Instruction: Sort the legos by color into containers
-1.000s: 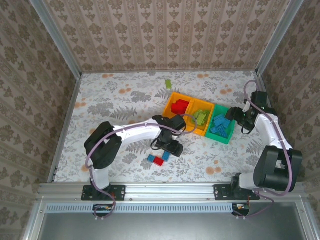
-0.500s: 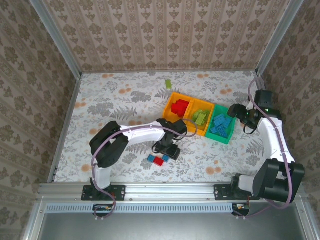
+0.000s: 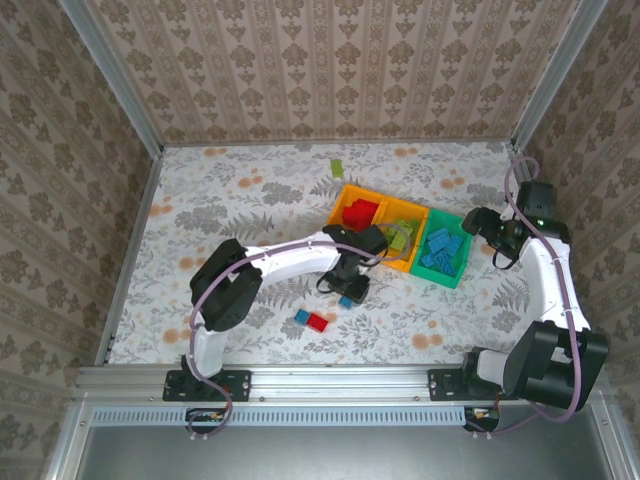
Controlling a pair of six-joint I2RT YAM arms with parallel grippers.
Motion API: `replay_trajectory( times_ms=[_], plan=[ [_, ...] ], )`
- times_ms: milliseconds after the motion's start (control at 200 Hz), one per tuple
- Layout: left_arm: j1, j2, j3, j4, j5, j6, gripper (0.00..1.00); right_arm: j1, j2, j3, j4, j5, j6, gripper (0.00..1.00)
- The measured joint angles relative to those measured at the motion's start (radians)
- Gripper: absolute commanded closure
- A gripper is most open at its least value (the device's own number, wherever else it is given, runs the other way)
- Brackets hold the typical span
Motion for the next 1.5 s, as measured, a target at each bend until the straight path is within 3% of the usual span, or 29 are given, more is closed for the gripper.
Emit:
replay_trajectory(
  times_ms=[185,390,750,905,1000,1120,1210,1230,1370,1500],
  plan=[
    [0.000,0.040,0.241,0.080,0.020,0.043,0.74,-0.003,0.000,-0.002,0.008,-0.023,0.010,0.19],
    [0.000,0.088,0.352,0.230,0.109,0.060,0.73,-0.005,0.000,-0.023,0.007,-0.048,0.014,0.19],
    [0.002,0.363,0.597,0.381,0.309,0.042,0.69,-0.036,0.000,-0.042,0.010,-0.079,0.032,0.19],
    [0.013,0.411,0.636,0.406,0.353,0.006,0.56,-0.041,0.000,-0.060,0.014,-0.082,0.032,0.19],
    [0.019,0.412,0.636,0.410,0.359,-0.009,0.35,-0.047,0.000,-0.067,0.016,-0.085,0.032,0.18],
    [0.023,0.412,0.636,0.418,0.359,-0.011,0.16,-0.049,0.000,-0.068,0.020,-0.090,0.032,0.19],
    [0.023,0.410,0.636,0.420,0.346,-0.014,0.09,-0.049,-0.002,-0.068,0.030,-0.107,0.032,0.19],
    [0.023,0.406,0.636,0.419,0.340,-0.015,0.01,-0.049,-0.005,-0.068,0.031,-0.111,0.032,0.19],
    [0.020,0.318,0.540,0.407,0.269,-0.013,0.00,-0.008,-0.044,-0.068,0.035,-0.129,0.004,0.19],
    [0.030,0.135,0.337,0.402,0.171,-0.010,0.00,0.159,-0.147,-0.074,0.065,-0.140,-0.055,0.19]
  ],
)
